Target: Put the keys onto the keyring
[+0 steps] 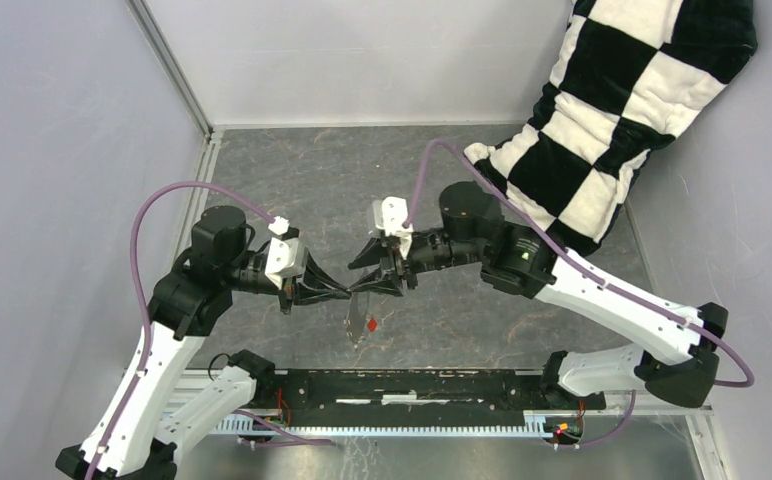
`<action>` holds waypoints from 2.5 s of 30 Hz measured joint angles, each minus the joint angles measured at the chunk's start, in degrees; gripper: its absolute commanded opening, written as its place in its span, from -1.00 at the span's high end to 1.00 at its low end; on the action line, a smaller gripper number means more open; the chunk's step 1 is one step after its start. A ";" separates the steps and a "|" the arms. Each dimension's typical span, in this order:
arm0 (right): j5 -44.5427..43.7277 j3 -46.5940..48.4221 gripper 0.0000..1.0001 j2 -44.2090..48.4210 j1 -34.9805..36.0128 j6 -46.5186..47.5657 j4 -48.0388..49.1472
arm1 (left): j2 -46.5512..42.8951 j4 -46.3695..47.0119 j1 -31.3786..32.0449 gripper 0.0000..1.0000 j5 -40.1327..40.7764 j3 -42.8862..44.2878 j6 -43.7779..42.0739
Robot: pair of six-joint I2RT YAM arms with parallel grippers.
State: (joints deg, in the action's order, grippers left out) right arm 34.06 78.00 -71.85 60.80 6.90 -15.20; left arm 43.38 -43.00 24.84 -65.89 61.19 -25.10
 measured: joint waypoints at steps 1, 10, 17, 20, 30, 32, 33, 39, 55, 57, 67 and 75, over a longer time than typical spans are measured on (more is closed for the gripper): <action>0.04 0.11 0.19 -0.70 0.00 0.22 -1.79 | 0.11 -0.31 0.00 0.96 0.07 0.09 -0.37; 0.28 3.50 0.47 -3.82 0.13 1.20 -9.22 | 0.72 -1.99 0.00 0.96 1.42 0.37 -2.69; 0.46 4.39 0.46 -4.31 0.35 1.44 -10.25 | 0.87 -2.25 0.00 0.96 1.90 0.50 -3.54; 0.37 4.44 0.50 -4.94 0.59 1.57 -10.40 | 0.87 -2.36 0.00 0.96 1.97 0.79 -3.54; -1.46 3.10 0.99 -4.39 0.87 1.31 -9.35 | 0.59 -2.64 -0.02 0.53 2.86 0.81 -3.72; -2.19 0.90 0.99 -2.93 1.05 0.61 -6.78 | 0.22 -2.56 0.00 0.39 2.86 0.81 -3.96; -2.78 -0.94 0.99 -1.73 1.05 0.02 -4.70 | -0.07 -2.58 0.00 0.37 2.86 0.81 -3.98; -4.35 -15.08 0.99 6.38 1.01 -6.67 12.15 | -2.03 -2.71 0.00 0.43 2.91 0.68 -3.76; -7.50 -28.76 0.99 8.07 2.64 -18.25 40.24 | -0.50 1.18 0.00 0.44 0.39 -2.08 0.39; -7.91 -28.94 0.99 8.07 3.17 -18.10 41.07 | -0.48 1.51 -0.02 0.44 -0.24 -2.08 0.76; -10.43 -28.92 0.99 8.04 5.03 -15.87 41.20 | -1.86 4.92 0.00 0.60 -0.87 -2.08 4.72; -12.31 -31.95 0.99 8.94 5.38 -16.83 45.48 | -2.16 3.82 0.00 0.48 -1.11 -2.08 4.48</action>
State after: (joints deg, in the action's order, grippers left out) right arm 21.76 46.04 -62.92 66.17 -9.93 30.28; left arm 41.21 -39.18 24.84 -67.00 59.11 -20.62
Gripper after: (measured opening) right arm 0.011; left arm 0.249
